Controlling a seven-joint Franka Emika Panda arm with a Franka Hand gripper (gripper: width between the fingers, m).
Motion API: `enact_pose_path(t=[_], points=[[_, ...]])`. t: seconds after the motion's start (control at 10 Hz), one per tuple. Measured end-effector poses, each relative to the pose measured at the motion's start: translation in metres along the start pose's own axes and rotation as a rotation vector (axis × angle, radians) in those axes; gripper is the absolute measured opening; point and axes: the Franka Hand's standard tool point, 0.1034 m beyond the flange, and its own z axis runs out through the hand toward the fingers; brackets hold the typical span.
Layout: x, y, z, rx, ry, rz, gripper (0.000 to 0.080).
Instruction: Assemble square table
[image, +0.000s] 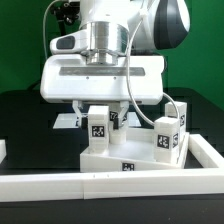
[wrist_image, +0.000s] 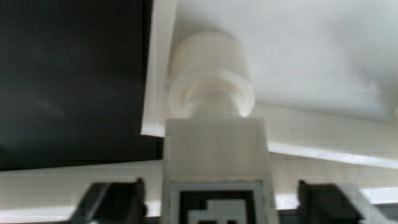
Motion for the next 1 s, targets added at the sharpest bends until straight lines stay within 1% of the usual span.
enact_pose_path(t=[0.1,0.2,0.6,0.7,0.8,1.0], points=[[0.000,0.000,0.000,0.000,0.000,0.000,0.0542],[0.000,0.000,0.000,0.000,-0.001,0.000,0.0631],[-0.001,0.002,0.001,0.001,-0.007,-0.003,0.0647],[0.001,0.006,-0.001,0.006,-0.021,0.003,0.0649],[0.005,0.006,-0.006,0.014,-0.028,0.007,0.0649],[0.015,0.006,-0.018,0.039,-0.048,0.019,0.0649]])
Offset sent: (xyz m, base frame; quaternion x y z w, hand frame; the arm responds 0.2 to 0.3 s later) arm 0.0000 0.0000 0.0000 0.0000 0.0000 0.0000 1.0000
